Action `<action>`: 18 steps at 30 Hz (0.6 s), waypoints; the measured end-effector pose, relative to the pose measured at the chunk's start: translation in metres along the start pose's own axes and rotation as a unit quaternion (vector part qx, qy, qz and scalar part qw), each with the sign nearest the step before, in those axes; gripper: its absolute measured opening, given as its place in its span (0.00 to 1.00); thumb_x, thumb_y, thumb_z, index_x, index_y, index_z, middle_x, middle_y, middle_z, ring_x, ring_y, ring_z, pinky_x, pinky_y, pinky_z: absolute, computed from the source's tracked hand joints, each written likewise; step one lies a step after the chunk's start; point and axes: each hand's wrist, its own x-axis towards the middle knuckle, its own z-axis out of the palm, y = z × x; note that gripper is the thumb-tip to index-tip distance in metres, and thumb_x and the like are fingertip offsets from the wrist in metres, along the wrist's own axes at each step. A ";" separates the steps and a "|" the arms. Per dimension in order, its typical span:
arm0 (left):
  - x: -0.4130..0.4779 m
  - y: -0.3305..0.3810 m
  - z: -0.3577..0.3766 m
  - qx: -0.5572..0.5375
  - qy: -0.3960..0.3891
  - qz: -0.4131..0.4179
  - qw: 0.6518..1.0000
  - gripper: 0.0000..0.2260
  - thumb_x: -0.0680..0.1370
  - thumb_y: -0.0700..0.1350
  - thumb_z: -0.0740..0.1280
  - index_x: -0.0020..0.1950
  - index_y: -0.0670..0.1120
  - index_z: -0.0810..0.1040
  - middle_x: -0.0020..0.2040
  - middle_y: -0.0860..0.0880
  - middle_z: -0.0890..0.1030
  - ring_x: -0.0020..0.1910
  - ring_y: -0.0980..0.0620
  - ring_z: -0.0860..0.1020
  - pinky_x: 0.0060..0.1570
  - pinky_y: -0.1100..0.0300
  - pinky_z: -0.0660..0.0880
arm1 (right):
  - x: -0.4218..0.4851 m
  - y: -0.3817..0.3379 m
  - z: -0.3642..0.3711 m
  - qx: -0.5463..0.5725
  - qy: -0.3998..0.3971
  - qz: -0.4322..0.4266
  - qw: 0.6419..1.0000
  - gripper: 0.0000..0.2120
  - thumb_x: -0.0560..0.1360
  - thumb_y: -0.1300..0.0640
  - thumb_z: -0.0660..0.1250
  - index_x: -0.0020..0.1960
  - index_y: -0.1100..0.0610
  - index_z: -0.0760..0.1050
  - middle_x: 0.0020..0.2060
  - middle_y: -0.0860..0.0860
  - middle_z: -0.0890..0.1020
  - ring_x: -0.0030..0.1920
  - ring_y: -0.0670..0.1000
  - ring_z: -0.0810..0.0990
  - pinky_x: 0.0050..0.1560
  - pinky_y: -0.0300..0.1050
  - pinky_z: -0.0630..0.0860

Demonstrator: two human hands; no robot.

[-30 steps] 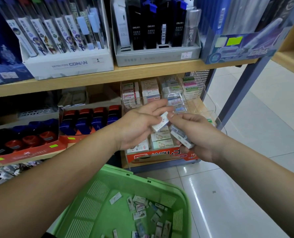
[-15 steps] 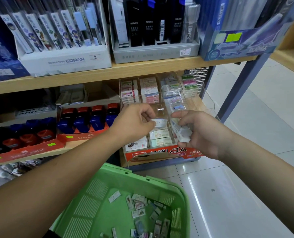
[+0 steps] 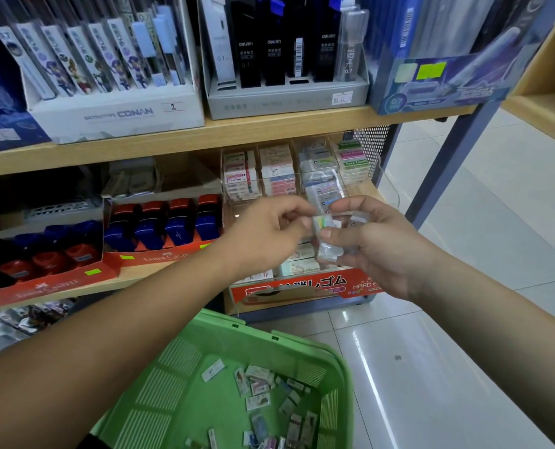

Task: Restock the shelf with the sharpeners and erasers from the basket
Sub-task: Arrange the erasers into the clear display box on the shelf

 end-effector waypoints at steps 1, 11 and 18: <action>-0.001 0.005 -0.001 -0.083 -0.032 -0.032 0.996 0.13 0.82 0.47 0.69 0.66 0.51 0.80 0.51 0.54 0.81 0.44 0.62 0.80 0.43 0.69 0.75 | 0.000 0.001 0.002 -0.009 0.008 -0.006 1.000 0.23 0.72 0.74 0.75 0.63 0.60 0.77 0.58 0.63 0.84 0.52 0.62 0.88 0.47 0.57 0.85; 0.012 0.005 0.007 -0.205 -0.027 -0.088 0.974 0.29 0.79 0.38 0.73 0.76 0.58 0.71 0.49 0.41 0.78 0.42 0.52 0.81 0.41 0.57 0.81 | 0.007 0.002 -0.004 0.048 0.068 -0.007 0.996 0.16 0.78 0.74 0.68 0.62 0.60 0.76 0.58 0.61 0.85 0.51 0.62 0.88 0.52 0.64 0.85; 0.064 0.013 0.007 -0.047 0.009 -0.083 0.995 0.12 0.79 0.37 0.71 0.61 0.48 0.80 0.53 0.50 0.80 0.48 0.56 0.79 0.39 0.73 0.76 | 0.012 -0.007 -0.016 0.024 0.194 -0.080 0.977 0.14 0.79 0.70 0.69 0.54 0.51 0.77 0.49 0.49 0.84 0.45 0.54 0.88 0.44 0.59 0.87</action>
